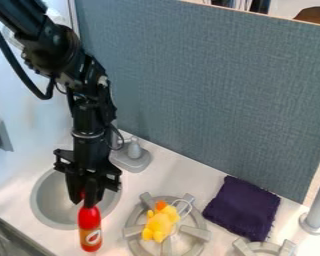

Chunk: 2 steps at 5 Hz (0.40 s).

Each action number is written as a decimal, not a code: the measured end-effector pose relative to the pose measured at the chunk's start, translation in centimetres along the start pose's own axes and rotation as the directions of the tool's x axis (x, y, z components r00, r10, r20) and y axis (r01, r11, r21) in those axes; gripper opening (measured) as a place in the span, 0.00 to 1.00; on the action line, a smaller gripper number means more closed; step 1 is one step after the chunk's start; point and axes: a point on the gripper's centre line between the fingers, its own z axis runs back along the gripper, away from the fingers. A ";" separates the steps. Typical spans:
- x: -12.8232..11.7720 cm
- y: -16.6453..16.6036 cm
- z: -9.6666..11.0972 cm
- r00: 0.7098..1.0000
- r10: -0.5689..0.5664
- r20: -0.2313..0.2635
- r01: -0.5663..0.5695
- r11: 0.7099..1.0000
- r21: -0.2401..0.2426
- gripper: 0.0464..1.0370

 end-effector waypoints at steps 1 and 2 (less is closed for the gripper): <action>0.3 0.3 -0.5 1.000 0.002 -0.014 -0.002 1.000 0.024 0.29; 0.4 0.4 -0.9 1.000 0.009 -0.016 -0.009 1.000 0.026 0.29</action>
